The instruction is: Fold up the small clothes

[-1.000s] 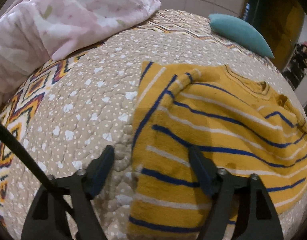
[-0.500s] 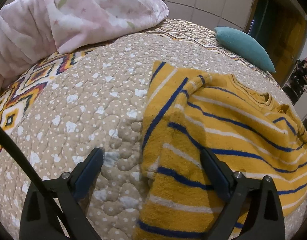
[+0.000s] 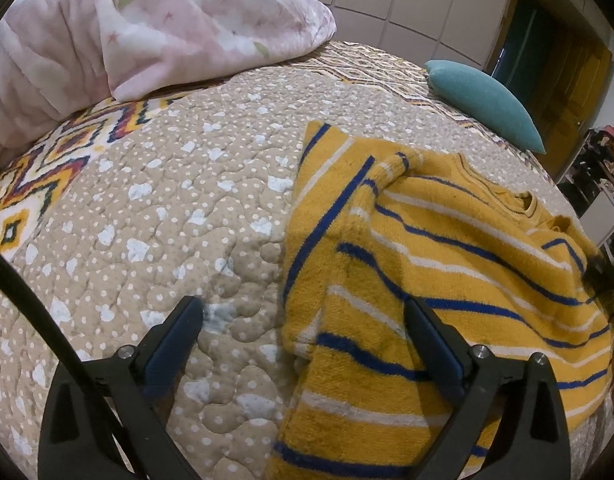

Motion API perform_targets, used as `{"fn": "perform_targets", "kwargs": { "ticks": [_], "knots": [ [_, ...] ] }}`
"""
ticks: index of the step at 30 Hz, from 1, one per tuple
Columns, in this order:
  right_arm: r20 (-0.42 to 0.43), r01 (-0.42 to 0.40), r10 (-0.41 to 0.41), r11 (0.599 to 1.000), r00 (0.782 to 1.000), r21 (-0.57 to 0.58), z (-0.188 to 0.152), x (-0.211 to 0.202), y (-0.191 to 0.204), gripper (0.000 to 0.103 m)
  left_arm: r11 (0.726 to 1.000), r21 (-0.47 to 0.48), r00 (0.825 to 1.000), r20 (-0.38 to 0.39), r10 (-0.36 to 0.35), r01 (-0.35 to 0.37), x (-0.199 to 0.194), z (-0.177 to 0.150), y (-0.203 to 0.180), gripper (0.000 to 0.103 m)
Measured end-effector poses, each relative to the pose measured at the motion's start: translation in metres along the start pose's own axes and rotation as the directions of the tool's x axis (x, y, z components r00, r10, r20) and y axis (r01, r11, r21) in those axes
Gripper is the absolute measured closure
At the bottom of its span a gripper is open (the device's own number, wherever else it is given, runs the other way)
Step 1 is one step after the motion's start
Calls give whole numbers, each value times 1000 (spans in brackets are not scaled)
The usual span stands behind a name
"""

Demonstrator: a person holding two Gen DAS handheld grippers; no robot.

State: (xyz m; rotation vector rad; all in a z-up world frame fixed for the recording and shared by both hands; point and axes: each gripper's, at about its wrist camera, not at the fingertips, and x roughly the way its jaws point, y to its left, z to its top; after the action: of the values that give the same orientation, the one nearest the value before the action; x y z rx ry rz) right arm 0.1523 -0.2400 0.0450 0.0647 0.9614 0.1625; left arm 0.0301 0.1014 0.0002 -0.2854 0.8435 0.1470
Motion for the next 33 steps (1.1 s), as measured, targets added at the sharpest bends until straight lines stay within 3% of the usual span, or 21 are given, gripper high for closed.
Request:
{"fn": "perform_targets", "kwargs": {
  "ticks": [3,5,6,10,15,18,22,27,29,31,33],
  "knots": [
    [-31,197,-195,977,980,79,23,27,-32,89,1000,-3,1000,0,-12,12,1,0,1,0],
    [-38,326,-324,939,945,110,30,25,-46,78,1000,-6,1000,0,-16,16,1,0,1,0],
    [-21,350,-350,929,936,119,33,17,-47,78,1000,-8,1000,1,-19,19,1,0,1,0],
    [71,258,-268,957,961,130,27,-30,-30,65,999,-19,999,5,-35,35,-1,0,3,0],
    [59,28,-30,999,998,43,29,-61,43,65,994,-41,995,-14,-102,101,-19,7,10,5],
    [5,-87,87,995,996,-42,29,-52,99,65,991,-62,992,64,-113,117,-73,6,28,5],
    [-97,-187,170,961,981,-203,17,-16,190,65,995,-96,991,130,-28,40,-129,-3,73,5],
    [-172,-131,78,937,982,-323,2,48,272,65,976,-198,985,129,115,-88,-170,-27,160,5],
    [-181,-75,12,935,983,-346,3,75,295,62,958,-238,972,137,194,-158,-182,-35,193,5],
    [-134,6,-62,923,989,-385,10,85,310,58,936,-272,956,130,264,-222,-190,-43,217,5],
    [-128,79,-144,905,981,-418,15,93,322,52,913,-309,941,122,315,-266,-196,-52,238,5]
  ]
}}
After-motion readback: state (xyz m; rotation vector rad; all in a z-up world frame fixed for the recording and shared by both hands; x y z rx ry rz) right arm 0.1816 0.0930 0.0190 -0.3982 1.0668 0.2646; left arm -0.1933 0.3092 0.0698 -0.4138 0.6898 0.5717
